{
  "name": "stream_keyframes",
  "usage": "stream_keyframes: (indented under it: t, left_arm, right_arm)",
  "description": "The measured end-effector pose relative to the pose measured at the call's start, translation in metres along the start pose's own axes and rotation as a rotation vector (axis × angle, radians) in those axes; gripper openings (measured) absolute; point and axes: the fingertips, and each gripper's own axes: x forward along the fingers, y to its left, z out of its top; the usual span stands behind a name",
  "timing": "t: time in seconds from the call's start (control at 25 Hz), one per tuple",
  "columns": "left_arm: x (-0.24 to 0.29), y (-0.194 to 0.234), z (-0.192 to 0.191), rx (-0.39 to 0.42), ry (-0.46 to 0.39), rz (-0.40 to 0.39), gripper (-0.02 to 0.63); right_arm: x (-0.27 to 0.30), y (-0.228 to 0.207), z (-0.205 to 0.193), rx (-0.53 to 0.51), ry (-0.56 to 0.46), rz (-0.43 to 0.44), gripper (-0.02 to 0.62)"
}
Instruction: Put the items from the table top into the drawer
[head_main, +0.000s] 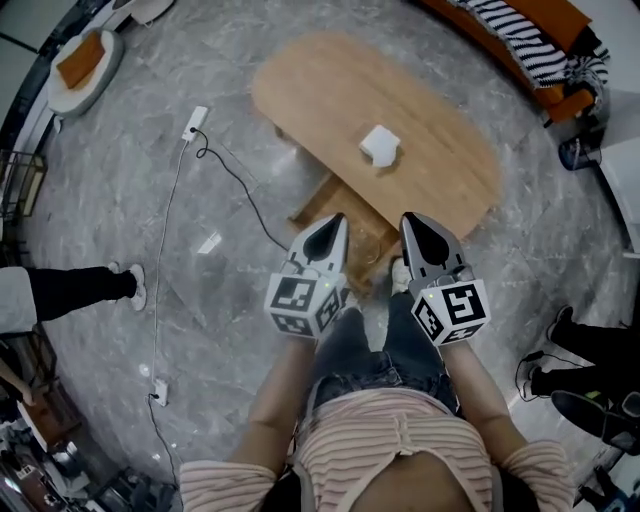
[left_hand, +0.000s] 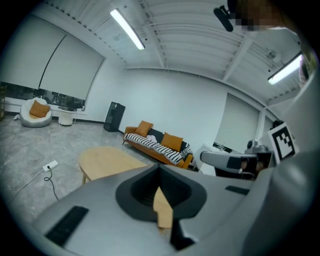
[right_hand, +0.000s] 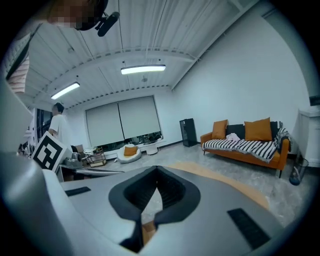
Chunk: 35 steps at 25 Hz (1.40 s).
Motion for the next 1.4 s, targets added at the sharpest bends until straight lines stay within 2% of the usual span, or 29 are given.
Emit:
stream_keyframes:
  t: [0.12, 0.32, 0.8, 1.08, 1.4]
  left_arm:
    - [-0.004, -0.005, 0.014, 0.004, -0.03, -0.022, 0.012]
    - [-0.011, -0.016, 0.031, 0.055, -0.065, -0.05, 0.013]
    - [-0.032, -0.047, 0.066, 0.158, -0.139, -0.1, 0.012]
    - [-0.047, -0.059, 0.086, 0.135, -0.205, -0.147, 0.013]
    - [-0.054, -0.065, 0.105, 0.173, -0.243, -0.163, 0.013]
  right_arm:
    - [-0.01, 0.004, 0.017, 0.014, -0.056, 0.009, 0.009]
    - [-0.026, 0.01, 0.043, -0.001, -0.128, 0.003, 0.009]
    - [-0.055, 0.023, 0.076, -0.04, -0.231, 0.0, 0.009]
    - [-0.065, 0.038, 0.092, -0.073, -0.269, 0.026, 0.009]
    - [-0.072, 0.046, 0.112, -0.094, -0.323, 0.032, 0.008]
